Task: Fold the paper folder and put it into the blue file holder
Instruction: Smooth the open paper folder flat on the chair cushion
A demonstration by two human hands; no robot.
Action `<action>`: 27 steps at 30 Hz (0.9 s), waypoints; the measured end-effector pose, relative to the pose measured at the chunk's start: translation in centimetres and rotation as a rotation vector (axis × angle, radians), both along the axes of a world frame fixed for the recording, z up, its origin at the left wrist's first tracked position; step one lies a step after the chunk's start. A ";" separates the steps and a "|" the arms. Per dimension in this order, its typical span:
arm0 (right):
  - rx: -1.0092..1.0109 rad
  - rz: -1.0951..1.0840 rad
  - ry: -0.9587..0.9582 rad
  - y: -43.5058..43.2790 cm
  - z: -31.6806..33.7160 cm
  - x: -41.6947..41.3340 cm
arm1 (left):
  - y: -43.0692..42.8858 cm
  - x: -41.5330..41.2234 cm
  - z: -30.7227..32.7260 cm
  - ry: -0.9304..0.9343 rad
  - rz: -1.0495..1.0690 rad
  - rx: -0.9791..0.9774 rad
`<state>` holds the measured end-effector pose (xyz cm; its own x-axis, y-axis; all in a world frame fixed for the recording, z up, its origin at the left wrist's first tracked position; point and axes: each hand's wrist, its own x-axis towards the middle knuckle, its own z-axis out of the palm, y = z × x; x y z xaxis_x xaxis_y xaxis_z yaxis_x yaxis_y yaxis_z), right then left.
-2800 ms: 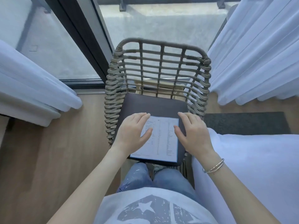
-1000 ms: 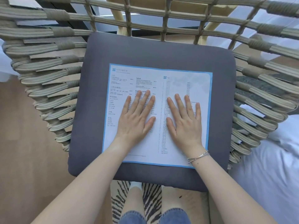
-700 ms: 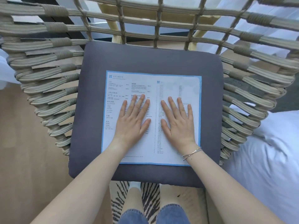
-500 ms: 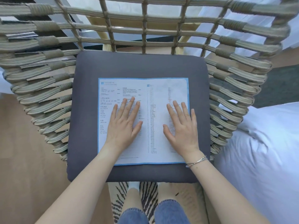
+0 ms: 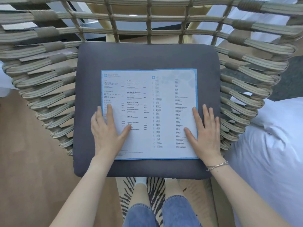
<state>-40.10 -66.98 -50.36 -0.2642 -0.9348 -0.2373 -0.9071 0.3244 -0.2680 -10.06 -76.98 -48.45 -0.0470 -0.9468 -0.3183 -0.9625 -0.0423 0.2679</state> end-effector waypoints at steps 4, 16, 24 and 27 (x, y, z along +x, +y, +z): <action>-0.007 -0.010 0.027 0.0 -0.4 0.2 | -0.3 -0.2 -0.4 0.118 0.086 -0.019; -0.017 0.001 0.024 0.1 -0.6 0.2 | -2.2 2.0 1.0 0.512 0.340 0.003; 0.030 -0.003 -0.031 -0.2 0.4 -0.3 | -2.8 1.5 5.2 0.637 0.295 0.056; 0.064 -0.009 -0.072 -0.4 1.1 -0.5 | -2.4 0.0 7.2 0.653 0.253 0.030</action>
